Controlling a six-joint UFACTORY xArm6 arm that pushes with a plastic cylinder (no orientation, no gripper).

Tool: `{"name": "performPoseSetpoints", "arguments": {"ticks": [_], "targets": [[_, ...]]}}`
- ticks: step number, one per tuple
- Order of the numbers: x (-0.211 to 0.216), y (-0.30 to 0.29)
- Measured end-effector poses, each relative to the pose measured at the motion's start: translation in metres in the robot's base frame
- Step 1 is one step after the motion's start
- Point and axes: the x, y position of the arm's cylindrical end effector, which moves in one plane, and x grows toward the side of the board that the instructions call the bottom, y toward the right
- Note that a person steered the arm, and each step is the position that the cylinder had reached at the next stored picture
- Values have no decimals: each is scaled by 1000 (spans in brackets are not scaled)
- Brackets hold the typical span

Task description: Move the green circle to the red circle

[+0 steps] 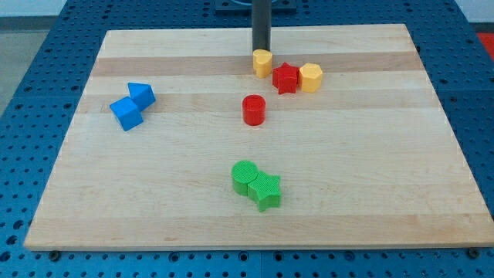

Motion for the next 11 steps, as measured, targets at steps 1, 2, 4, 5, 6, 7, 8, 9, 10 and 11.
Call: {"name": "performPoseSetpoints", "arguments": {"ticks": [1,2,4,5,6,7,8,9,10,11], "targets": [[11,-22],[25,-28],[54,-41],[75,-59],[89,-60],[85,-70],[81,-70],[85,-59],[90,-45],[92,-44]]}}
